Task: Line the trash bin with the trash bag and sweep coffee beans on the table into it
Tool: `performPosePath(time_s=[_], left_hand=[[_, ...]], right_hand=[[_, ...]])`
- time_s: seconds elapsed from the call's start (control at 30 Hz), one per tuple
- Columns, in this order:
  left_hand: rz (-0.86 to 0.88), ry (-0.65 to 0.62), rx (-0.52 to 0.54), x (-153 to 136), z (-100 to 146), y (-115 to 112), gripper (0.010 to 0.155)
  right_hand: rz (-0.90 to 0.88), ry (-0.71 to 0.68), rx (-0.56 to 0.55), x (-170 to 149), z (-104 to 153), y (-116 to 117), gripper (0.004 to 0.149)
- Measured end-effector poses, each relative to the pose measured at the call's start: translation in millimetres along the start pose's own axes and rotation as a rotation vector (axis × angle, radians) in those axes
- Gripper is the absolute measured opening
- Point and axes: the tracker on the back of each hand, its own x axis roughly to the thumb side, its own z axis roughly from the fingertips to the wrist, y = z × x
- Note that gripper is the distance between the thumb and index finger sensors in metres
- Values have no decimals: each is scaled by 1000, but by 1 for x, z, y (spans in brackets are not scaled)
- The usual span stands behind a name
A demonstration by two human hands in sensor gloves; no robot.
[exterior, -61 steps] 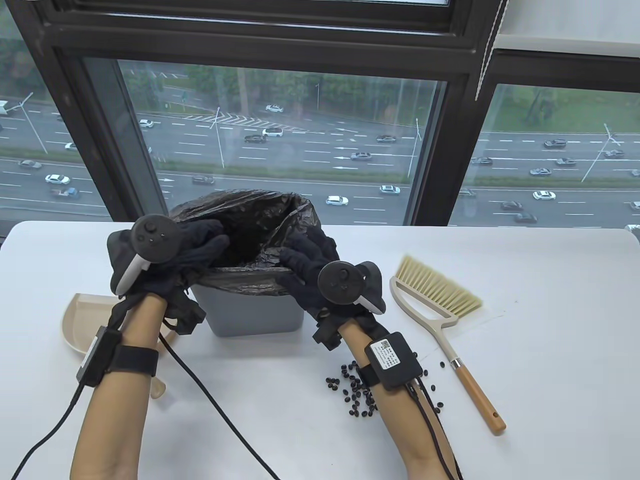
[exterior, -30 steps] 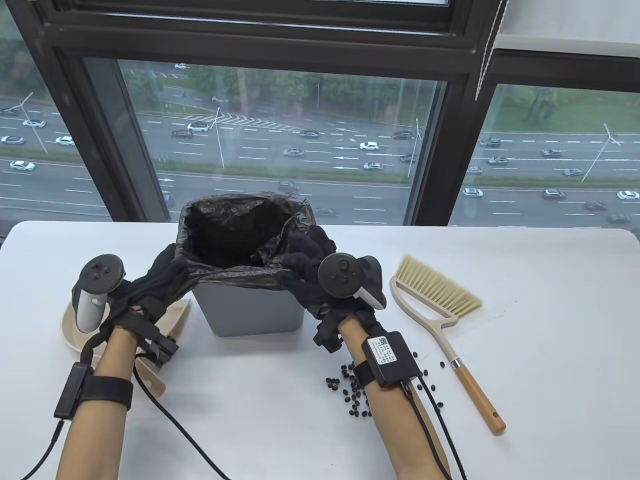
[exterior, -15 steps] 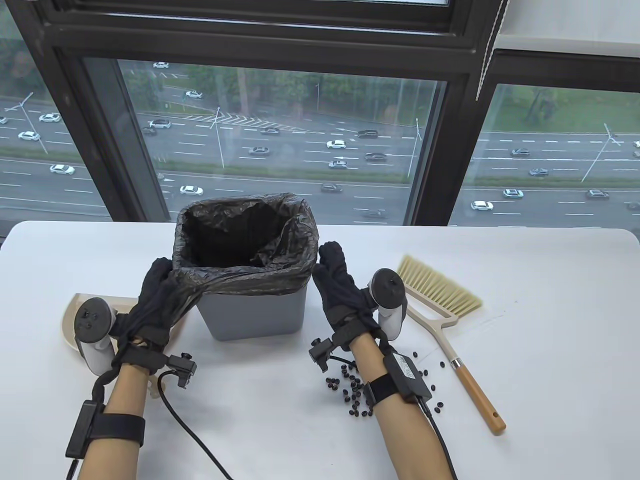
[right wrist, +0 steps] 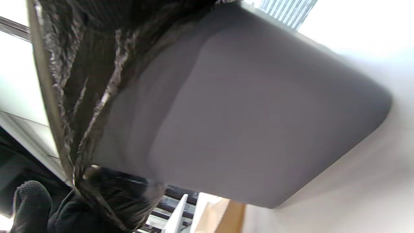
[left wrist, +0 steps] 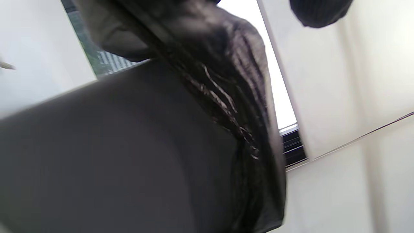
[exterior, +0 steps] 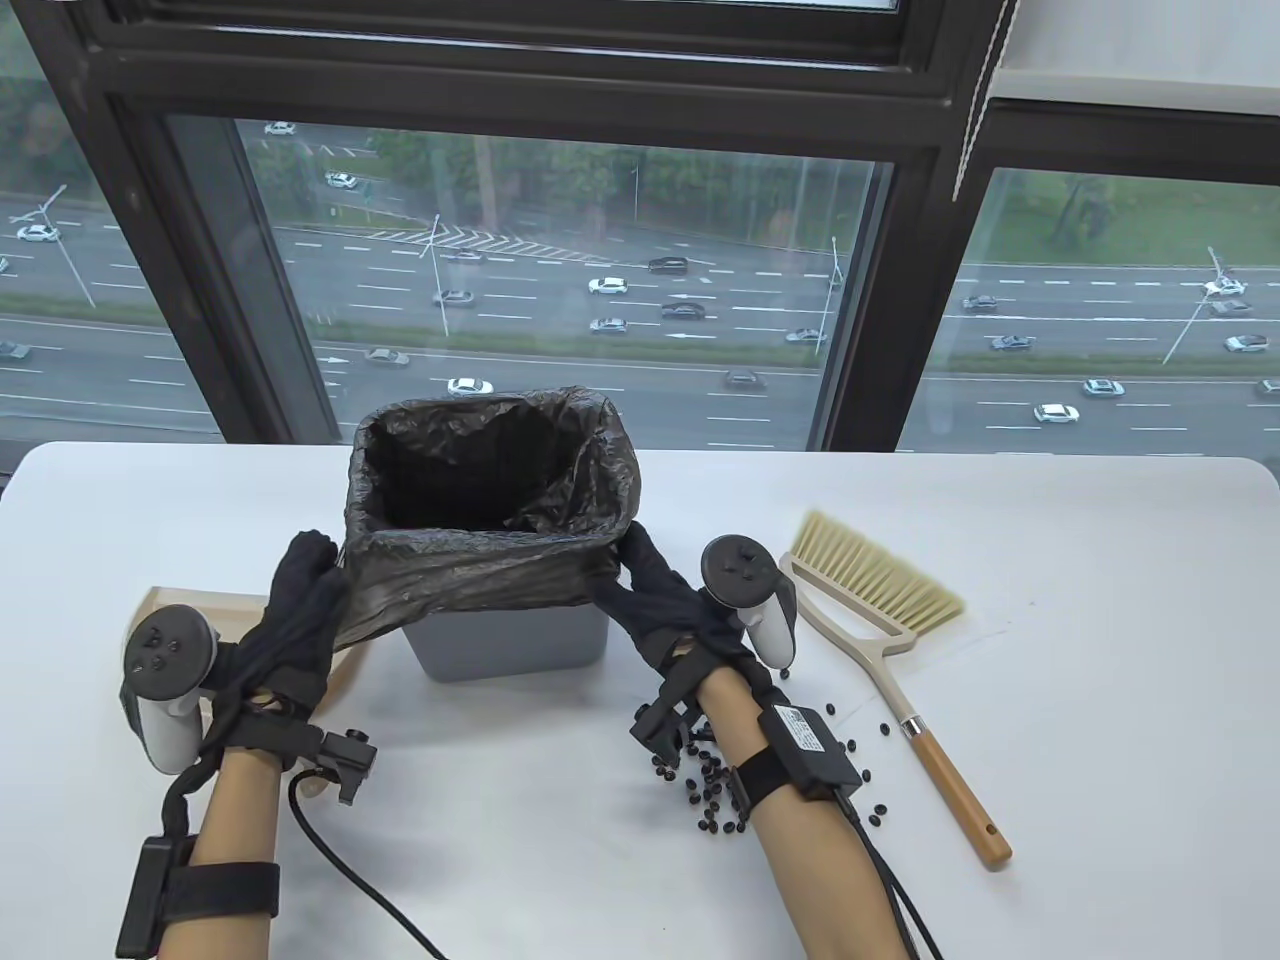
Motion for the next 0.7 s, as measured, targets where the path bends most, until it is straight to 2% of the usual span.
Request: performPosePath(time_s=[0.17, 0.27, 0.37, 0.43, 0.47, 0.53, 0.6, 0.7], left_hand=[[-179, 115, -113, -12, -2, -24, 93], [-171, 147, -91, -22, -3, -33, 89], [-186, 187, -117, -30, -4, -39, 89], [-220, 196, -86, -31, -3, -39, 89], [-236, 204, -70, -29, -1, -36, 91], [-238, 191, -28, -23, 3, -29, 93], [-266, 162, 9, -11, 9, -21, 95], [-398, 94, 80, 17, 22, -13, 95]], right_hand=[[64, 34, -8, -4, -7, 7, 87], [78, 47, -38, -7, -6, 10, 85], [138, 91, -21, -11, -5, 10, 81], [191, 117, -11, -11, -4, 9, 79], [288, 103, -33, -8, 0, 4, 78], [364, 85, -77, 0, 6, -4, 79], [421, 48, -134, 15, 18, -17, 79], [548, 16, -180, 39, 45, -41, 79]])
